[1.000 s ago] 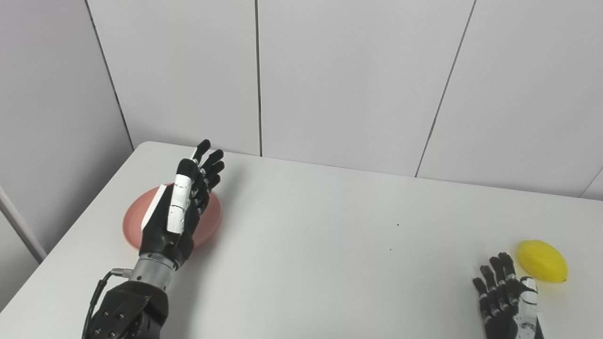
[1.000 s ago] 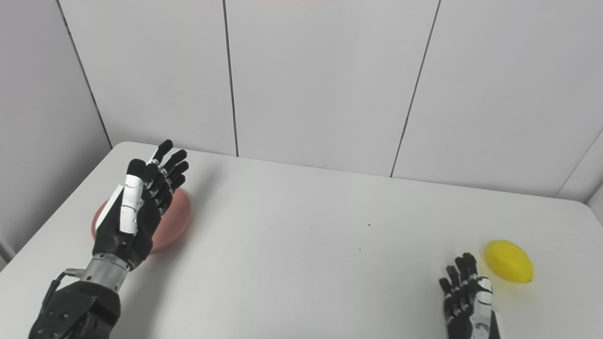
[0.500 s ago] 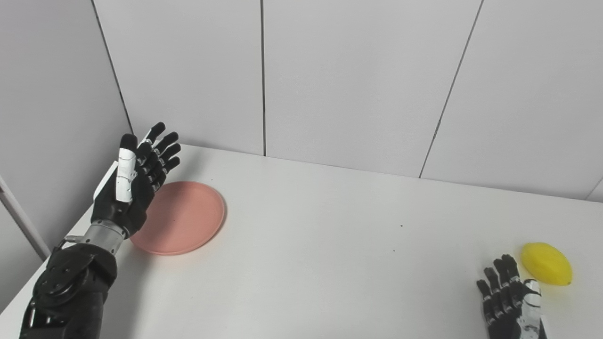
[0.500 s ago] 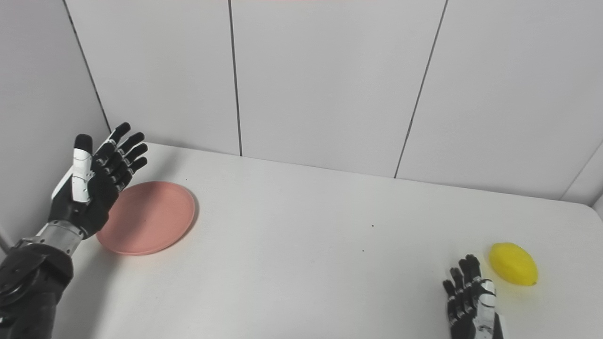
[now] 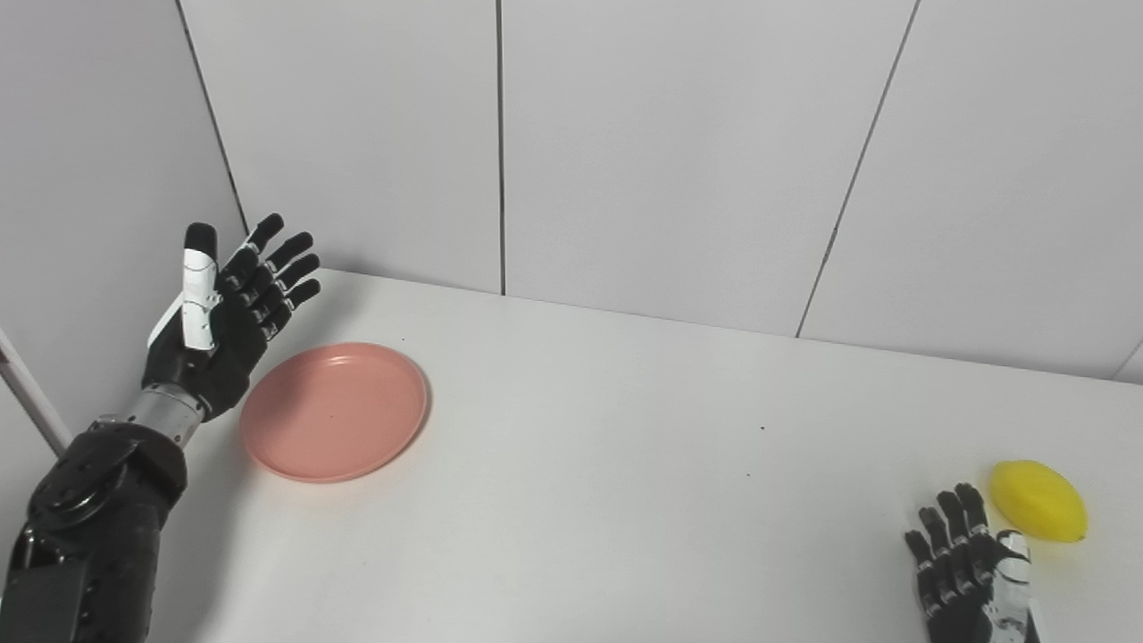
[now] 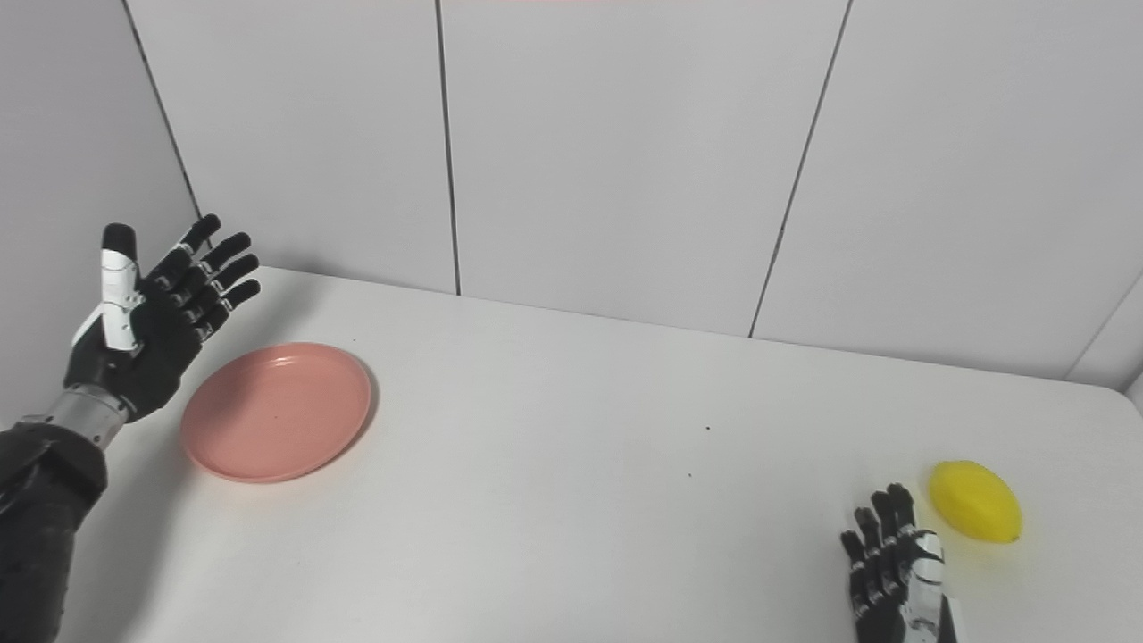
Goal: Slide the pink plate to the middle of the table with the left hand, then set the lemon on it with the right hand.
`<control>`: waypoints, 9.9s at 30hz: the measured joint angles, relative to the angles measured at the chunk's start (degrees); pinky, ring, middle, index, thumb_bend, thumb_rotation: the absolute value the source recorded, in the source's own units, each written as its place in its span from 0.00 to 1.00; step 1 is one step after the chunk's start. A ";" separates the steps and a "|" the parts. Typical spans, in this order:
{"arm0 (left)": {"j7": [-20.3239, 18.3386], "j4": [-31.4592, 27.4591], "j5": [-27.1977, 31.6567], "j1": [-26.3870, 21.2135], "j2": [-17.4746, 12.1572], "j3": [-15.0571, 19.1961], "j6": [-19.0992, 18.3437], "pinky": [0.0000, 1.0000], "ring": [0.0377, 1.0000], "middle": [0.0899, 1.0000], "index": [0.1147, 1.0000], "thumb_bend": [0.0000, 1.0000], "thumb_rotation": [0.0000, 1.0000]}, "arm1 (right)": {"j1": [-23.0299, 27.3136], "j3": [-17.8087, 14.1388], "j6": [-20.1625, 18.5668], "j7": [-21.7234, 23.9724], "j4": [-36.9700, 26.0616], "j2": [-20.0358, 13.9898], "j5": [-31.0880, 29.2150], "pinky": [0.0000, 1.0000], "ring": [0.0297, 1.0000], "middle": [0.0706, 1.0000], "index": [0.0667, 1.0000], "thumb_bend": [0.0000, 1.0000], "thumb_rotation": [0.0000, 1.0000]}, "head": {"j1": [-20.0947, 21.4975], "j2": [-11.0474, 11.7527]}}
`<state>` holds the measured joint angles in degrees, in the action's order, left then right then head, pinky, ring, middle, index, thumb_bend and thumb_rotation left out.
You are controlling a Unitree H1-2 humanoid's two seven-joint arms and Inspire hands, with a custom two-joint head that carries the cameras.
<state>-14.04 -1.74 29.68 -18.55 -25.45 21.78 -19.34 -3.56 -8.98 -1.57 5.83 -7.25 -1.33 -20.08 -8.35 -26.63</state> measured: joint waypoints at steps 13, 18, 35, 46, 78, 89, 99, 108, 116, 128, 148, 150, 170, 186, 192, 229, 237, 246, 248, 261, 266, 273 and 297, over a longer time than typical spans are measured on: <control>-3.08 13.79 -0.18 -2.28 -1.95 2.27 8.86 0.97 0.94 0.93 0.97 1.00 1.00 | -0.26 0.10 0.00 -0.10 -0.13 -0.48 -0.39 1.00 1.00 1.00 0.98 0.68 1.00 | 0.09 -0.61; -3.73 20.61 -0.09 -3.54 -2.01 2.70 12.73 0.92 0.91 0.90 0.95 1.00 0.94 | -0.65 0.09 -0.04 -0.18 -0.48 -0.50 -0.42 1.00 1.00 1.00 0.98 0.68 1.00 | 0.26 -0.88; -12.43 50.40 2.55 -10.11 -3.66 5.70 23.29 0.81 0.83 0.84 0.91 1.00 0.84 | -1.54 0.16 -0.12 -0.30 -1.57 -0.71 -0.48 1.00 1.00 1.00 0.98 0.67 1.00 | 0.79 -1.23; -12.25 50.37 8.78 -11.23 -0.76 10.13 20.30 0.79 0.81 0.82 0.90 1.00 0.90 | -1.55 0.57 -0.14 -1.38 -1.74 -0.50 -0.38 1.00 1.00 1.00 0.98 0.67 1.00 | 1.05 -1.58; 2.14 25.73 7.34 -3.41 7.73 5.67 8.55 0.90 0.89 0.89 0.97 0.89 0.96 | -1.65 1.32 -0.28 -2.17 -2.14 -0.12 0.81 1.00 0.98 0.98 0.97 0.69 0.99 | 1.93 -2.64; 7.57 17.35 -2.20 0.00 10.68 -0.92 9.48 0.84 0.84 0.84 0.91 0.92 0.93 | -1.64 1.89 -0.28 -2.60 -2.26 0.18 1.15 1.00 0.98 0.98 0.96 0.70 0.98 | 2.37 -3.25; 9.63 14.71 -4.16 1.10 13.61 -1.97 9.75 0.87 0.85 0.85 0.92 0.89 0.94 | -1.95 2.35 -0.52 -2.65 -3.10 0.31 1.44 1.00 0.98 0.98 0.96 0.70 0.99 | 2.64 -3.60; 10.15 14.69 -6.80 1.75 15.31 -4.28 13.28 0.88 0.86 0.84 0.92 0.90 0.90 | -2.01 2.46 -0.55 -2.63 -3.21 0.41 1.39 1.00 0.98 0.97 0.95 0.70 0.98 | 2.72 -3.96; 10.19 14.28 -7.76 1.94 16.47 -5.15 13.67 0.86 0.84 0.82 0.89 0.90 0.91 | -2.01 2.71 -0.55 -2.62 -3.20 0.52 1.44 1.00 0.98 0.97 0.95 0.70 0.97 | 2.81 -4.04; 10.22 11.85 -7.72 2.64 18.49 -7.77 11.89 0.91 0.89 0.86 0.92 0.86 0.92 | -1.98 3.70 -0.55 -2.49 -3.21 1.01 1.45 1.00 0.99 0.98 0.95 0.70 0.96 | 3.69 -4.39; 14.92 7.57 -10.98 2.60 22.50 -10.91 6.43 0.87 0.86 0.85 0.92 0.88 0.97 | -2.07 5.98 -0.63 -3.66 -3.70 2.65 4.17 1.00 0.98 0.97 0.95 0.72 0.97 | 6.15 -5.18; 15.17 7.22 -11.47 2.60 23.24 -11.47 6.09 0.87 0.86 0.85 0.92 0.89 0.96 | -2.06 6.21 -0.63 -3.88 -3.74 2.89 4.59 1.00 0.98 0.97 0.94 0.72 0.97 | 6.41 -5.27; 15.62 4.51 -12.86 3.42 28.07 -14.49 3.55 0.87 0.88 0.85 0.94 0.86 0.98 | -2.21 8.48 -1.05 -4.98 -4.31 4.29 6.79 1.00 0.98 0.97 0.94 0.73 0.98 | 9.23 -6.77; 15.65 4.57 -13.13 3.81 32.64 -15.26 4.58 0.94 0.93 0.91 0.90 0.81 0.94 | -2.34 9.33 -2.67 -5.76 -5.37 5.39 8.43 1.00 0.96 0.96 0.94 0.74 0.97 | 11.60 -8.08; 15.62 4.57 -13.10 3.86 33.78 -15.58 4.55 0.94 0.93 0.91 0.90 0.81 0.93 | -2.61 10.18 -2.79 -6.46 -5.73 5.89 8.91 1.00 0.97 0.97 0.95 0.73 0.98 | 12.83 -8.79; 13.55 6.72 -11.60 3.12 34.67 -18.25 4.88 0.95 0.93 0.91 0.91 0.80 0.93 | -1.91 11.87 -3.11 -9.31 -5.12 9.97 16.11 1.00 0.92 0.93 0.92 0.72 0.97 | 24.96 -10.11; 11.87 7.96 -10.05 2.56 34.20 -17.21 5.03 0.96 0.94 0.91 0.92 0.82 0.94 | -0.86 11.81 -1.94 -11.08 -3.45 10.90 18.03 1.00 0.93 0.93 0.91 0.71 0.96 | 30.50 -9.23; 10.50 8.62 -9.79 2.04 33.74 -16.85 5.07 0.98 0.95 0.93 0.94 0.82 0.92 | -0.52 10.35 -1.75 -13.03 -5.21 11.13 17.04 1.00 0.93 0.92 0.87 0.72 0.92 | 31.55 -8.53; 10.34 8.79 -9.65 1.97 33.55 -16.73 5.09 0.97 0.94 0.92 0.93 0.83 0.91 | -0.49 10.12 -2.12 -13.88 -7.27 11.13 17.24 0.98 0.90 0.89 0.83 0.70 0.91 | 31.73 -8.44; 9.29 10.47 -9.61 1.23 32.49 -16.61 6.42 0.98 0.94 0.92 0.93 0.82 0.92 | 4.44 10.07 -3.98 -17.74 -10.89 8.10 30.95 0.73 0.75 0.77 0.76 0.69 0.88 | 33.84 -7.65; 9.12 10.65 -9.46 1.23 32.49 -16.50 6.68 0.98 0.94 0.92 0.93 0.82 0.91 | 7.85 8.76 -4.39 -18.21 -10.95 4.27 38.45 0.67 0.70 0.71 0.74 0.75 0.86 | 34.01 -6.95; 8.65 11.12 -9.37 1.12 32.48 -16.54 6.99 0.99 0.94 0.92 0.92 0.81 0.92 | 14.73 9.06 -10.09 -15.53 -11.01 -5.26 54.86 0.68 0.75 0.75 0.68 0.79 0.86 | 34.10 -6.68; 8.54 10.38 -9.45 1.48 32.33 -16.79 6.97 0.98 0.94 0.92 0.92 0.81 0.90 | 20.69 13.28 -12.30 -13.69 5.16 -26.11 83.27 0.62 0.68 0.70 0.67 0.87 0.75 | 33.57 -6.33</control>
<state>-5.49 8.64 20.23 -17.07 6.89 4.99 -12.37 17.13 4.31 -13.87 -7.86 -2.09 -27.44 63.19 25.22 -32.96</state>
